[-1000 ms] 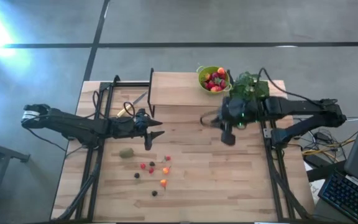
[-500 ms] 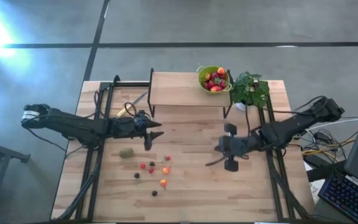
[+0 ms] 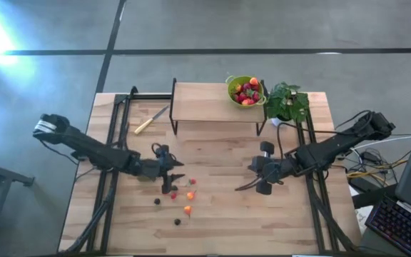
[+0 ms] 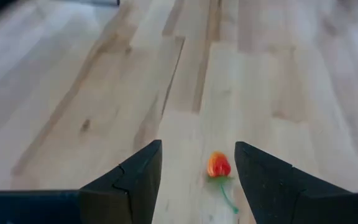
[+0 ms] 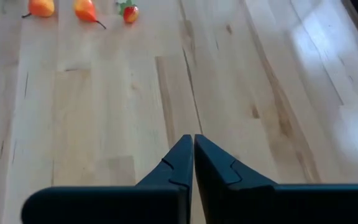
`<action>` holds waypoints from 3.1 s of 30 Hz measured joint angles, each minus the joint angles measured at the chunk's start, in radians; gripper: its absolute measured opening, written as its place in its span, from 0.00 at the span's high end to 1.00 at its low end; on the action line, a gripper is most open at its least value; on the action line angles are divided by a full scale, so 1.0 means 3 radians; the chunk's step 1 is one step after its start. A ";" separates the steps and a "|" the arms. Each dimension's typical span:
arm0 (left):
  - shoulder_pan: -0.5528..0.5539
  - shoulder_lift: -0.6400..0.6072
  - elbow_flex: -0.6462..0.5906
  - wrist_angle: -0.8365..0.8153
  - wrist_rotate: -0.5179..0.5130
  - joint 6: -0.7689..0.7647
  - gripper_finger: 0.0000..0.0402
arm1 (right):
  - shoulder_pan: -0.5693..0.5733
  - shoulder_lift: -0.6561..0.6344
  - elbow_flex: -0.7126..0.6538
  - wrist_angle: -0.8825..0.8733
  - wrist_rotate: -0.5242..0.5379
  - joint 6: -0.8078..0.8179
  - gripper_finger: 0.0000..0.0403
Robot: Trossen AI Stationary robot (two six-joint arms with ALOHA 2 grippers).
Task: Build produce basket
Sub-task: Move the strawberry to the center of the table
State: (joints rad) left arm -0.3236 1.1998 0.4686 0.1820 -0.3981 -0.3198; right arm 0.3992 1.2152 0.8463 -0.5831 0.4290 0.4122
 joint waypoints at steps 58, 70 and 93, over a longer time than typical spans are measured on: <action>-0.0309 0.1547 0.0649 -0.0296 -0.0090 -0.1392 0.99 | 0.0000 0.0000 0.0001 0.0149 0.0005 -0.0010 0.98; -0.0300 0.1539 0.0907 -0.0294 -0.0079 -0.0941 1.00 | 0.0000 0.0000 0.0001 0.0161 0.0005 -0.0011 0.98; 0.0370 0.1947 0.2098 -0.0285 0.0431 0.0422 1.00 | -0.0059 -0.0346 0.0001 -0.0171 0.0251 -0.0078 0.98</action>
State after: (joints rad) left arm -0.2125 1.7839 1.0980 0.0964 -0.2689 -0.1932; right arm 0.3814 1.1114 0.8467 -0.6345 0.5042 0.3888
